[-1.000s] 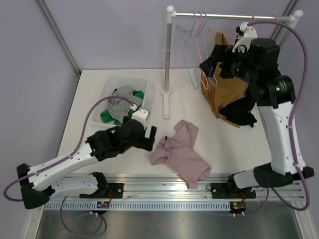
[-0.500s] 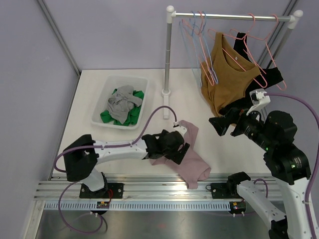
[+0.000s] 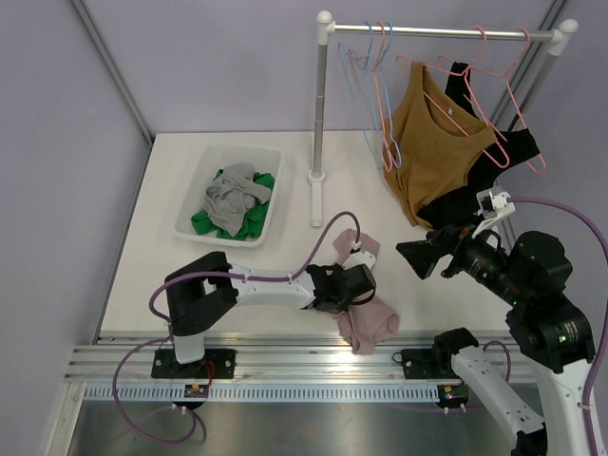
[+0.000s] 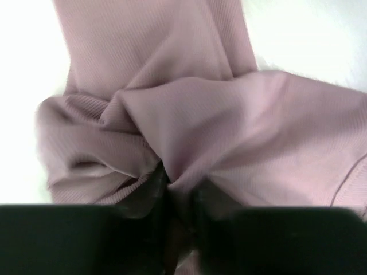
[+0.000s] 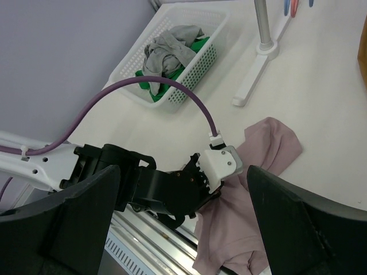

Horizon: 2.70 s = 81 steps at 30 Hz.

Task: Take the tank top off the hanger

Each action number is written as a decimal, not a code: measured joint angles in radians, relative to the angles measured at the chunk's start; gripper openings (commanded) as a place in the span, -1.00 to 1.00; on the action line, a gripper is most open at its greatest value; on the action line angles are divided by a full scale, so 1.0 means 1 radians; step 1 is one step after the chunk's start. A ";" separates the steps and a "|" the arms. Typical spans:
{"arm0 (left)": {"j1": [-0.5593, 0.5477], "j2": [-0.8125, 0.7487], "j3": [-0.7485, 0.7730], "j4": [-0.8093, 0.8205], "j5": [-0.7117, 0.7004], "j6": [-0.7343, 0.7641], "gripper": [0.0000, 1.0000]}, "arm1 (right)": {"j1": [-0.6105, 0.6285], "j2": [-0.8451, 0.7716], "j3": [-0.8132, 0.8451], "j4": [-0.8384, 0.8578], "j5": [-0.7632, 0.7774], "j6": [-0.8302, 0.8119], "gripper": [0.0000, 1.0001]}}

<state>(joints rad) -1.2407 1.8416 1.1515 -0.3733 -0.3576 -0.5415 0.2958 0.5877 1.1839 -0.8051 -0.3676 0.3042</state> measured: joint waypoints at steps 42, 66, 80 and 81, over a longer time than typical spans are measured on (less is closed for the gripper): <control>1.033 -0.056 0.788 -0.586 0.094 0.356 -1.00 | 0.000 -0.034 0.078 -0.010 -0.010 -0.002 0.99; 1.107 0.016 0.818 -0.689 0.345 0.280 0.98 | 0.001 0.264 0.237 -0.072 0.359 0.011 0.99; 1.085 -0.830 0.201 -0.496 0.463 0.275 0.98 | -0.121 0.686 0.497 -0.031 0.531 -0.202 0.96; 1.072 -0.896 0.122 -0.471 0.473 0.274 0.98 | -0.149 0.718 0.521 -0.025 0.530 -0.213 0.95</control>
<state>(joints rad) -0.1688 0.9459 1.2736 -0.8444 0.1154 -0.2680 0.1471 1.3052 1.7046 -0.8299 0.1623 0.0910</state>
